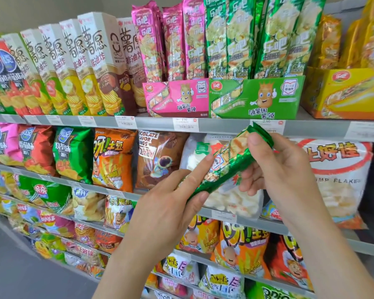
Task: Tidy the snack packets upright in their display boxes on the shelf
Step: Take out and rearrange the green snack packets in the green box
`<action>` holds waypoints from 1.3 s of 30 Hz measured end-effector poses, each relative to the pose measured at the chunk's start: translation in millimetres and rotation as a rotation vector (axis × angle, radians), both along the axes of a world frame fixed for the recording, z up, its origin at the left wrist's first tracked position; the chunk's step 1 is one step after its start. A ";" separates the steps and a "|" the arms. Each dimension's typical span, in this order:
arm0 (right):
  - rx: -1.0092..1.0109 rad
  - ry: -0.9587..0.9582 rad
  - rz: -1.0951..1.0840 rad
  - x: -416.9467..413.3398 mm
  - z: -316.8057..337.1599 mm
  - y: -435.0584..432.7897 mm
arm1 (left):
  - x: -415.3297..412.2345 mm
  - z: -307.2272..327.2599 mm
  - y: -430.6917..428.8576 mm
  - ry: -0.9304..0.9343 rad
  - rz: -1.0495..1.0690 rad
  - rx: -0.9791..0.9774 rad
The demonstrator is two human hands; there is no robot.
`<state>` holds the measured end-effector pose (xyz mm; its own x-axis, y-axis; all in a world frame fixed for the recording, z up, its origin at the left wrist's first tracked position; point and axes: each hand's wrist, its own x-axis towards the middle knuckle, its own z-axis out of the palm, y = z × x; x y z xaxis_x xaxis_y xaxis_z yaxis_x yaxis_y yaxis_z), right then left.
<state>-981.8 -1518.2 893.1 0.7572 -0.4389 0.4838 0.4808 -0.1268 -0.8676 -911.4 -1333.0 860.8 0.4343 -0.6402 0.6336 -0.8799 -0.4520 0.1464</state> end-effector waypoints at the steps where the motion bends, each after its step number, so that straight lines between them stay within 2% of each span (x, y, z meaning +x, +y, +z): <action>1: -0.012 -0.001 0.023 -0.9 -0.4 -0.6 | 0.7 -2.7 -0.5 0.029 -0.022 -0.019; 5: -0.077 0.044 0.205 -1.4 -2.0 -6.0 | 2.2 -14.7 -4.8 0.302 -0.153 -0.153; 8: -0.103 0.053 0.232 0.7 -2.6 -10.9 | 1.8 -19.2 -8.5 0.498 -0.255 -0.219; 11: -0.149 0.023 0.124 2.4 -3.9 -7.2 | -1.9 -16.1 -16.5 0.558 -0.329 -0.295; 17: -0.145 -0.056 -0.012 12.0 -4.9 9.5 | -9.3 -2.0 -43.9 0.603 -0.309 -0.461; 20: -0.141 -0.051 0.096 13.2 -5.1 -0.5 | -7.3 1.5 -48.6 0.697 -0.385 -0.578; 22: -0.166 0.034 0.197 14.3 -8.8 -8.7 | -5.1 4.4 -51.0 0.851 -0.451 -0.677; 25: -0.111 0.168 0.468 16.8 -19.6 -13.5 | -2.0 12.3 -56.4 1.011 -0.484 -0.795; 27: -0.099 0.175 0.580 16.8 -23.8 -11.0 | -0.6 19.7 -60.1 0.995 -0.447 -0.809; 29: -0.089 0.160 0.596 15.9 -23.9 -7.7 | 0.9 27.6 -63.0 0.922 -0.422 -0.811; 33: -0.085 0.126 0.500 17.4 -21.8 -12.5 | 2.5 40.1 -67.3 0.811 -0.418 -0.831; 36: -0.188 0.098 0.360 15.9 -21.2 -18.5 | 2.0 48.3 -70.9 0.773 -0.444 -0.853; 39: -0.257 0.105 0.289 12.9 -23.3 -23.8 | 1.1 58.4 -75.9 0.658 -0.438 -0.828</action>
<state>-968.9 -1541.9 869.8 0.8827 -0.0752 0.4639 0.4393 -0.2185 -0.8714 -910.3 -1408.9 919.2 0.6802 -0.3101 0.6642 -0.5808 0.3246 0.7465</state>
